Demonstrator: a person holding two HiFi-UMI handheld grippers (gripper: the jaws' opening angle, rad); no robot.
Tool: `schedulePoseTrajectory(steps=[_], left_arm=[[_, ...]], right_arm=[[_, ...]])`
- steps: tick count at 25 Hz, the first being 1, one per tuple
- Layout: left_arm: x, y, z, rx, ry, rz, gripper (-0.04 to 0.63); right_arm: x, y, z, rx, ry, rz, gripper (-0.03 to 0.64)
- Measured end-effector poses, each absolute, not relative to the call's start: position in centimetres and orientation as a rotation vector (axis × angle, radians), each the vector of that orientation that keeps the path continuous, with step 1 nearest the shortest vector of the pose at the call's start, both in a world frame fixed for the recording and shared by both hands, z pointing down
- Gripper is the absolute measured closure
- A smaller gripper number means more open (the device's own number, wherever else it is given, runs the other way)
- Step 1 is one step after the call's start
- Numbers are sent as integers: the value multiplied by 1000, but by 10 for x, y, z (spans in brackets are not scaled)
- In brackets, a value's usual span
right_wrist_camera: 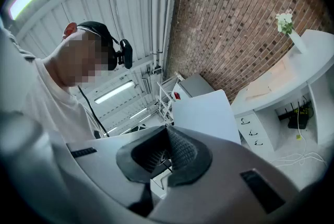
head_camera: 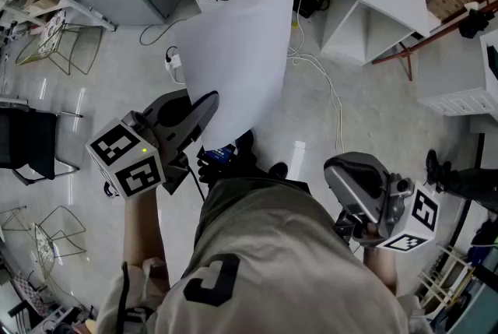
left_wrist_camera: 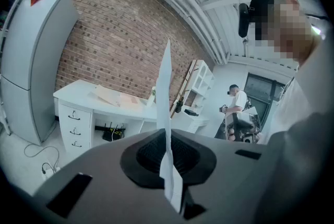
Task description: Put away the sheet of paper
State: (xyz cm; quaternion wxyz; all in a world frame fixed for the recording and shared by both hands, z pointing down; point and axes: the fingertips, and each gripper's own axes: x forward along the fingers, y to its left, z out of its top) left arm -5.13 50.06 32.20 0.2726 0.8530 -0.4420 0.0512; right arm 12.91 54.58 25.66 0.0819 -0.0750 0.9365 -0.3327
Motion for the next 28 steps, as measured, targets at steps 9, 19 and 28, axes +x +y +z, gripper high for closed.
schedulePoseTrajectory(steps=[9, 19, 28], left_arm=[[-113, 465, 337, 2248, -1213, 154, 581], [-132, 429, 336, 2284, -1124, 98, 580], [-145, 398, 350, 2305, -1054, 65, 581]], right_arm=[[68, 503, 263, -233, 2846, -1028, 594], [20, 475, 261, -166, 2938, -977, 594], [-14, 450, 269, -188, 2994, -954, 594]])
